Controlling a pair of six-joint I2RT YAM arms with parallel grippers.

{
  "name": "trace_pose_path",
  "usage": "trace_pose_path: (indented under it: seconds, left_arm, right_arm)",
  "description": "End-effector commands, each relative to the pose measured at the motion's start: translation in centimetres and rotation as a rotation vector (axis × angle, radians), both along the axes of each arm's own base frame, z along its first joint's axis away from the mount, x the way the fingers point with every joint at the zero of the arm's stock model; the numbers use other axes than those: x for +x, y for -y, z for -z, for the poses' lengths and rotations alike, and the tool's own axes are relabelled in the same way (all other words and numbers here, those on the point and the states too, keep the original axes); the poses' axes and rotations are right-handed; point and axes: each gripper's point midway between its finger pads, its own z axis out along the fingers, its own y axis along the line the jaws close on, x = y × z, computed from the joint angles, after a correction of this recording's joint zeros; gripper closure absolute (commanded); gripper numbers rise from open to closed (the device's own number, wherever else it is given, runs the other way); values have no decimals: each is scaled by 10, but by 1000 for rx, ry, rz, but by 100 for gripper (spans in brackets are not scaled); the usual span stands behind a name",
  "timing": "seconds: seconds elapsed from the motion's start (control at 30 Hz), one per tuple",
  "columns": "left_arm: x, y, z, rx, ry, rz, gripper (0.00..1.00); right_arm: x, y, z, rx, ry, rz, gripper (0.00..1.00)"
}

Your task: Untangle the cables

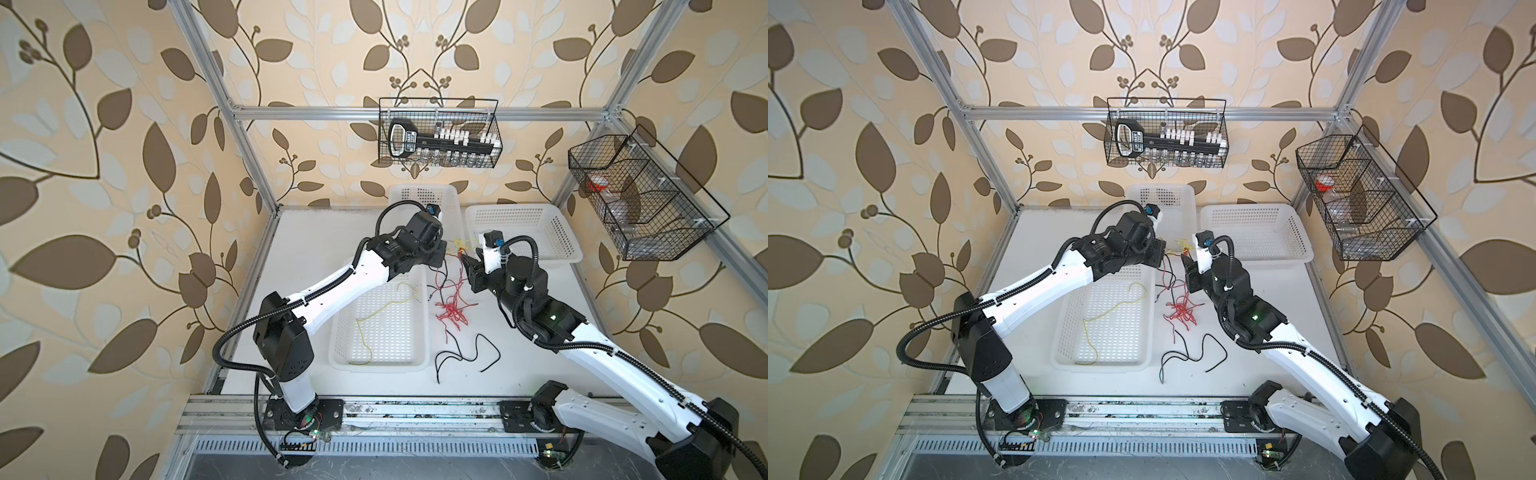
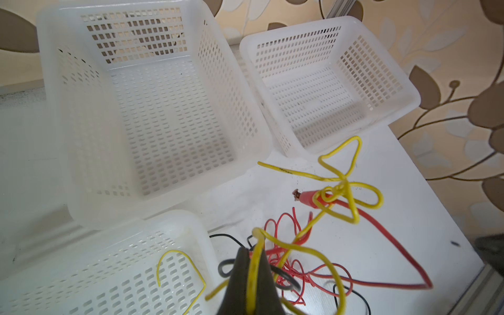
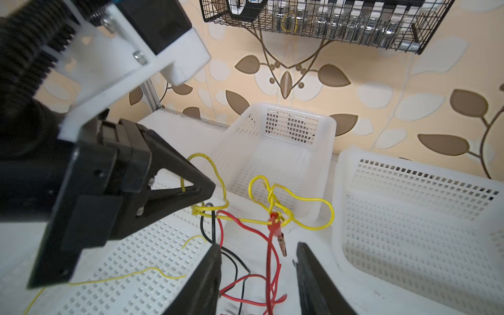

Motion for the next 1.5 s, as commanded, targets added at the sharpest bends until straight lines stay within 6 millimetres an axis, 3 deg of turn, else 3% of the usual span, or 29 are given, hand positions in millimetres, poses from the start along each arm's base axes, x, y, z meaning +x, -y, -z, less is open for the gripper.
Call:
trace_pose_path:
  seconds: [0.0, 0.3, 0.6, 0.97, 1.47]
  left_arm:
    - [0, 2, -9, 50, 34, -9, 100]
    - [-2, 2, -14, 61, 50, -10, 100]
    - [2, 0, -10, 97, 46, -22, 100]
    - [2, 5, -4, 110, 30, -7, 100]
    - [-3, 8, -8, 91, 25, 21, 100]
  right_arm:
    - [10, 1, -3, -48, -2, 10, 55]
    - [35, 15, 20, 33, -156, -33, 64]
    - [27, 12, 15, 60, -189, -70, 63]
    - [21, 1, 18, 76, -248, -132, 71]
    - [38, -2, 42, 61, -309, -115, 79]
